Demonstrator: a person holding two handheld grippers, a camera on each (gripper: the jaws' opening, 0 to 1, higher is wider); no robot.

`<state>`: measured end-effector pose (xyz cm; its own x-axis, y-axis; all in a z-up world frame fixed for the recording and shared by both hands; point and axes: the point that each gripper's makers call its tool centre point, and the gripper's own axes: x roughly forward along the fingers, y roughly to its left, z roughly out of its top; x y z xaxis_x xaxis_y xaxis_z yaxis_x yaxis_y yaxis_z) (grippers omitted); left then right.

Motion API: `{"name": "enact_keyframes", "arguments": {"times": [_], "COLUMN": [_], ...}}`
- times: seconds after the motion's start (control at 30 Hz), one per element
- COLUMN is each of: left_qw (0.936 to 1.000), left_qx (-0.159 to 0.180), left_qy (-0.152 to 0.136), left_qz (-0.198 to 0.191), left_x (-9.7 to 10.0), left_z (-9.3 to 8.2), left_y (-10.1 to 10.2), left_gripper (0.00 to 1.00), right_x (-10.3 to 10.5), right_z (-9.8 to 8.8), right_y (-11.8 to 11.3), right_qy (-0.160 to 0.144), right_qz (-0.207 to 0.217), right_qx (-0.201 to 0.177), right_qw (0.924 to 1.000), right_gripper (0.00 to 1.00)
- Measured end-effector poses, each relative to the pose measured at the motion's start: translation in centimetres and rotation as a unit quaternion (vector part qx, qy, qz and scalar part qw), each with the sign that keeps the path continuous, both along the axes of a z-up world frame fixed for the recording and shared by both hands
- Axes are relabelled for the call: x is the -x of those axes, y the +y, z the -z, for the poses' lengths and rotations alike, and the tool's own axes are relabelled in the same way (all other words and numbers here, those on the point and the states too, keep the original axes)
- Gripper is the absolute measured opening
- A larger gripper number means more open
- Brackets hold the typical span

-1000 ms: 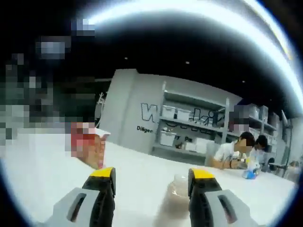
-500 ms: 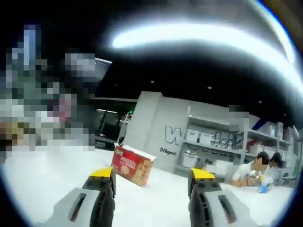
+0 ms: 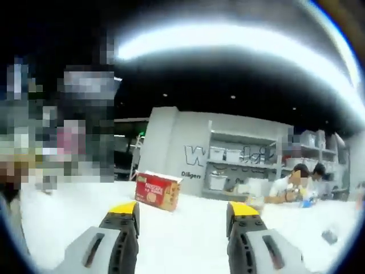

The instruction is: Tear open the coffee pouch, take out the coffee, and pour the coffee from the pouch into the cup

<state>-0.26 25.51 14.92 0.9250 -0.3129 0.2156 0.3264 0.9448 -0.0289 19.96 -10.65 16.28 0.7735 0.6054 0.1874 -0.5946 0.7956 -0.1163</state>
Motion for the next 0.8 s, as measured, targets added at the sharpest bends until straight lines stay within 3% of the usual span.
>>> {"name": "enact_keyframes", "arguments": {"times": [0.07,0.13,0.23,0.3,0.43,0.6,0.67,0.8], "left_qw": [0.9999,0.9998,0.9997,0.9995,0.9996,0.9998,0.9996,0.9993], "left_qx": [0.014,0.016,0.014,0.020,0.017,0.016,0.020,0.020], "left_qy": [-0.002,-0.005,-0.018,-0.019,-0.018,-0.013,-0.020,-0.033], "left_qz": [0.003,0.005,0.011,0.013,0.010,0.007,0.009,0.002], "left_x": [1.1,0.9,2.1,2.5,3.4,4.6,5.5,6.8], "left_z": [-0.9,-1.3,-2.3,-2.6,-2.6,-2.7,-3.2,-4.1], "left_y": [-0.3,-0.2,-0.5,-0.5,-0.6,-1.0,-1.3,-1.5], "left_gripper": [0.80,0.78,0.73,0.72,0.73,0.75,0.76,0.74], "right_x": [1.8,2.9,5.3,6.1,7.5,9.7,11.0,13.1], "right_z": [0.8,1.0,0.8,0.9,1.3,0.1,-0.2,-0.7], "right_y": [0.4,0.6,1.3,1.8,2.8,3.3,3.8,5.4], "right_qy": [0.027,0.034,0.022,0.003,0.022,0.004,0.000,-0.011], "right_qz": [-0.015,-0.022,-0.027,-0.032,-0.052,-0.053,-0.061,-0.082], "right_qx": [-0.026,-0.040,-0.045,-0.024,-0.020,-0.032,-0.046,-0.036], "right_qw": [0.9992,0.9984,0.9983,0.9992,0.9982,0.9981,0.9971,0.9960], "right_gripper": [0.59,0.59,0.63,0.66,0.69,0.66,0.66,0.67]}}
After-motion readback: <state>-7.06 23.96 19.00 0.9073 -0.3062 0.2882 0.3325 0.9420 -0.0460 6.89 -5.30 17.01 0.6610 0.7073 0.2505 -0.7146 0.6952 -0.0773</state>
